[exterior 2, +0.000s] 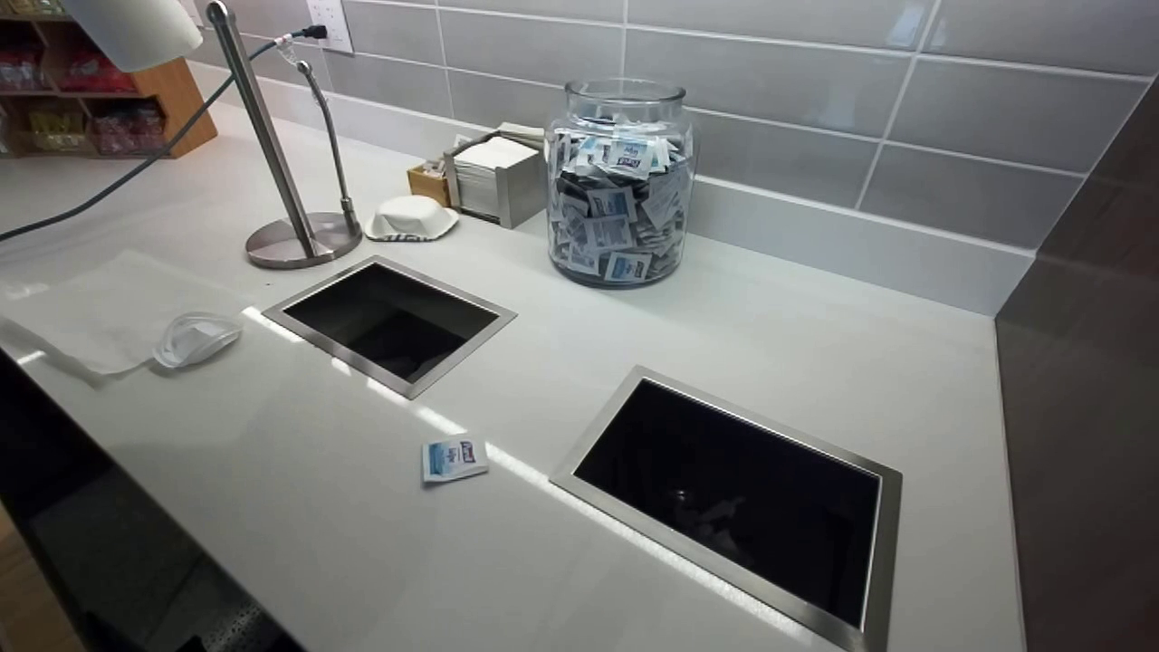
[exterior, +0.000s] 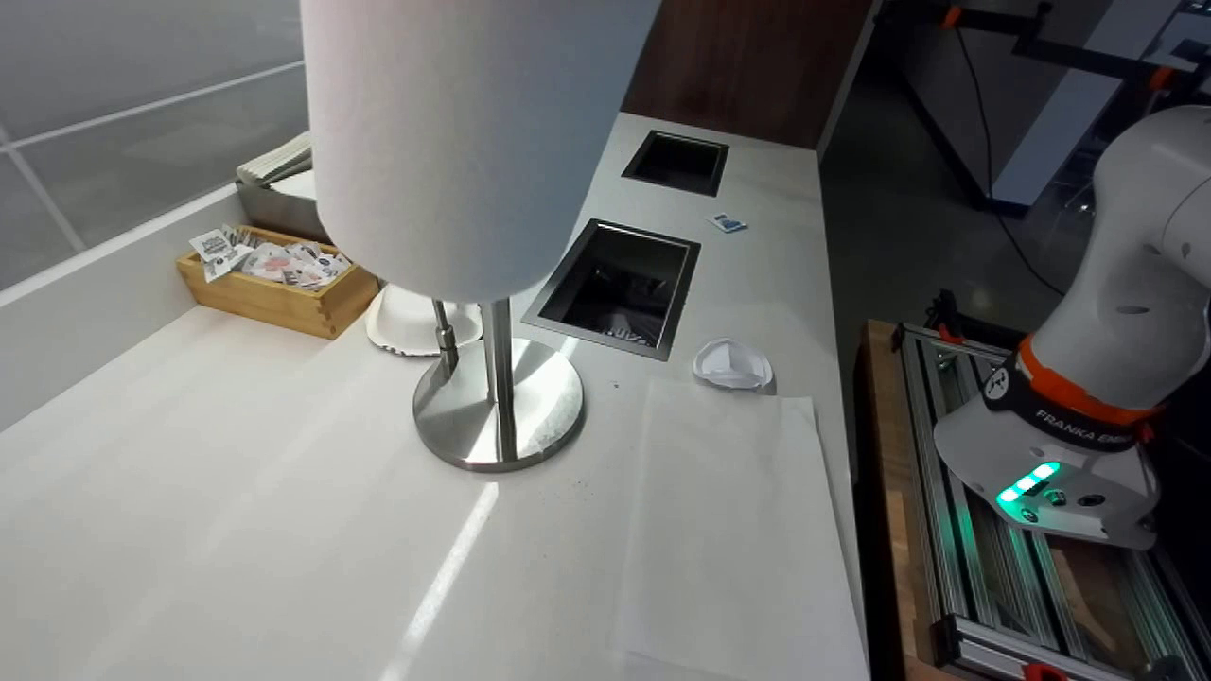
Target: Put the paper towel roll on its holder
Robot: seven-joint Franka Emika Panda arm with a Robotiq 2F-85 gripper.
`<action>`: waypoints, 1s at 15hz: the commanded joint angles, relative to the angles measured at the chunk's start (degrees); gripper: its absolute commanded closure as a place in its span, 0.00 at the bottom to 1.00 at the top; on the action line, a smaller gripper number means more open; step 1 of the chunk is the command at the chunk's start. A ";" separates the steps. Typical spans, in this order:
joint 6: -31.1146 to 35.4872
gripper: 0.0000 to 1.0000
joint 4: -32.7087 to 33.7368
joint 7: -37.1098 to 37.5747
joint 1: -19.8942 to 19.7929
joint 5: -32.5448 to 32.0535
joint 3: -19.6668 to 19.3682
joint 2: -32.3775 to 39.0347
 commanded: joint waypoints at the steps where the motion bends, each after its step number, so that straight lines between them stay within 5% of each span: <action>1: -3.16 0.93 5.14 2.92 -1.88 -1.91 1.63 -0.05; 15: -7.92 0.93 11.16 11.27 -7.52 -8.68 3.05 -1.26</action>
